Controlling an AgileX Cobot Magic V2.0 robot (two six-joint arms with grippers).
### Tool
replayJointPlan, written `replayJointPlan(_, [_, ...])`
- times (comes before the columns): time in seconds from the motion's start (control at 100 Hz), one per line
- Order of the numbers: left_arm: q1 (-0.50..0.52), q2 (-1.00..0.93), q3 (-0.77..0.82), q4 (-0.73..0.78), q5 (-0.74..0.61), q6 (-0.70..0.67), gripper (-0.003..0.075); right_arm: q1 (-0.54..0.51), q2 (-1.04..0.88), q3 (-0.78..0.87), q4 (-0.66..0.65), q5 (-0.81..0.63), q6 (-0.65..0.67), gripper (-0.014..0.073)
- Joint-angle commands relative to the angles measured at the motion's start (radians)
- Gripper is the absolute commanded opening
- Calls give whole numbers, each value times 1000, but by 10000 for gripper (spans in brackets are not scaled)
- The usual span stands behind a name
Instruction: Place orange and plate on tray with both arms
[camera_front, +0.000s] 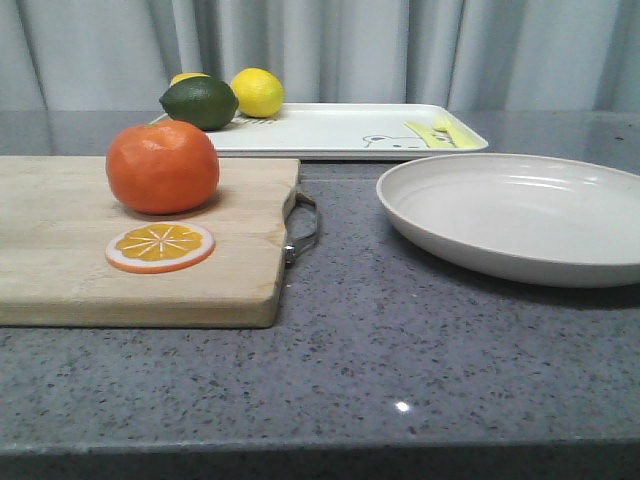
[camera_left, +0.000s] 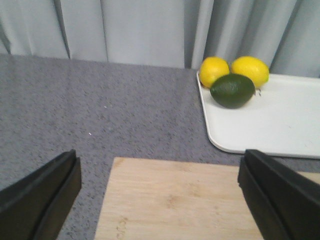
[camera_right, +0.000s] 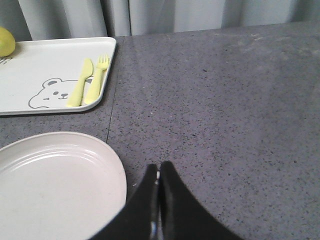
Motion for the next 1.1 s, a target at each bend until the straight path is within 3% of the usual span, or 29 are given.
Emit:
replayJointPlan(0.0, [-40,49,-92,-21,34,-4,640,-6,9,-36,-2,-79,-1,-60])
replayJointPlan(0.58, [-401,509,-425,-68,276,-4,639,-6,9,-36,-2,-84,-1,-60])
replayJointPlan(0.78, [-455,619,-494,-71,306,-4,639,-6,9,-36,-2,-84,-1,-60])
replayJointPlan(1.09, [-457,656,-499,-78,344,-4,639,-6,9,-36,-2,-85,-1,-60])
